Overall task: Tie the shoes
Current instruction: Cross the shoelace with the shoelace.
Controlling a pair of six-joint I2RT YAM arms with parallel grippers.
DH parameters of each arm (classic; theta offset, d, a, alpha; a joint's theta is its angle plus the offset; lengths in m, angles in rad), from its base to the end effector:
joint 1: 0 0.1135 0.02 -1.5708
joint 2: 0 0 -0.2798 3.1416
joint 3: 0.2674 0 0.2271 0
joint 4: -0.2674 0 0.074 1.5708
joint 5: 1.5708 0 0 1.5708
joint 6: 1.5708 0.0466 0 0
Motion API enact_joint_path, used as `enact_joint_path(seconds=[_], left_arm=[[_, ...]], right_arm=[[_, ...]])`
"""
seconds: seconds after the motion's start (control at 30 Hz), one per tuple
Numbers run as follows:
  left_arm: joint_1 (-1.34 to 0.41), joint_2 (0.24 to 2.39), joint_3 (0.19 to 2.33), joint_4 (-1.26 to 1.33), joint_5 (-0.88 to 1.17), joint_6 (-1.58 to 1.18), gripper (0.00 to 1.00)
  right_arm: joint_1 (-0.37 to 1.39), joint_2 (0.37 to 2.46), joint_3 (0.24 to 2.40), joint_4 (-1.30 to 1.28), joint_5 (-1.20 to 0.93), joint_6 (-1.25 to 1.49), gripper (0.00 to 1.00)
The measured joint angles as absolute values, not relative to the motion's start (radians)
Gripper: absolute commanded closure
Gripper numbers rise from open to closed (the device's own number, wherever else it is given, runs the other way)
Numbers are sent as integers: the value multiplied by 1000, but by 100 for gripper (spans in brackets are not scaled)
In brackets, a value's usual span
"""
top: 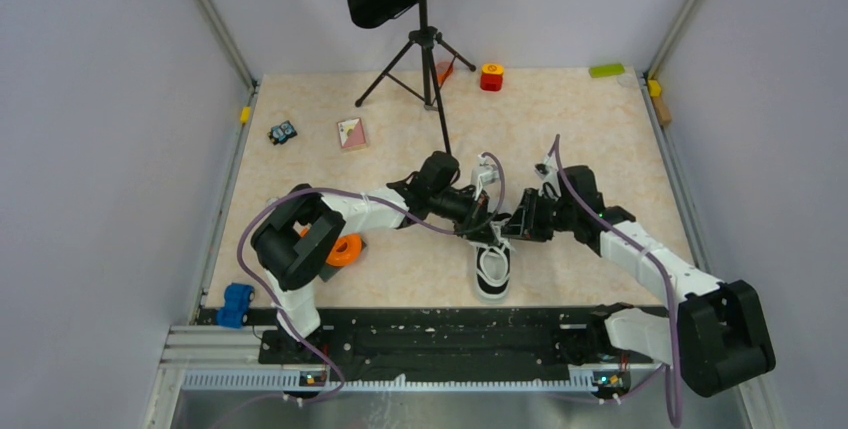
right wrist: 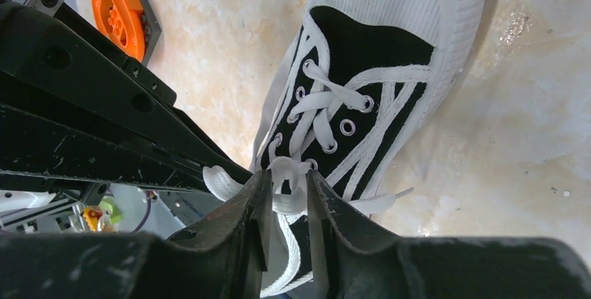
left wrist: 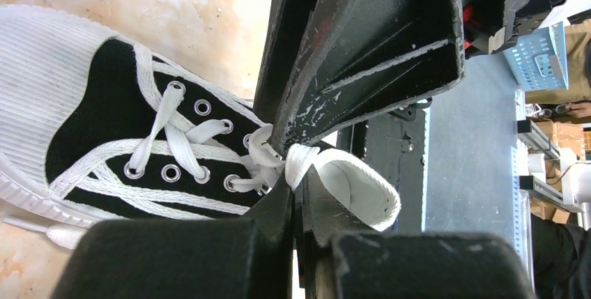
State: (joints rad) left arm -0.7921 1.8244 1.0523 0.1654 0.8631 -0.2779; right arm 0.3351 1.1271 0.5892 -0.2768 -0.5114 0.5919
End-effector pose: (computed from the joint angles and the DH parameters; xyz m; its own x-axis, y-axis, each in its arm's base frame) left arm 0.2379 -0.2916 0.2151 -0.6323 0.3869 -0.6712 0.7568 0.1231 -0.6420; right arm 0.1789 0.0864 0.2221 -0.9071 0.1993 -0.3707 -0.1178 0.7253 0.6783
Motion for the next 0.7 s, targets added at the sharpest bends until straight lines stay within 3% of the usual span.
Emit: enact_joint_path(seconds=[0.7], left_arm=[[-792,1824,1052,165,863,-278,100]], right_arm=[[335,1259,676,-278,-566,495,69]])
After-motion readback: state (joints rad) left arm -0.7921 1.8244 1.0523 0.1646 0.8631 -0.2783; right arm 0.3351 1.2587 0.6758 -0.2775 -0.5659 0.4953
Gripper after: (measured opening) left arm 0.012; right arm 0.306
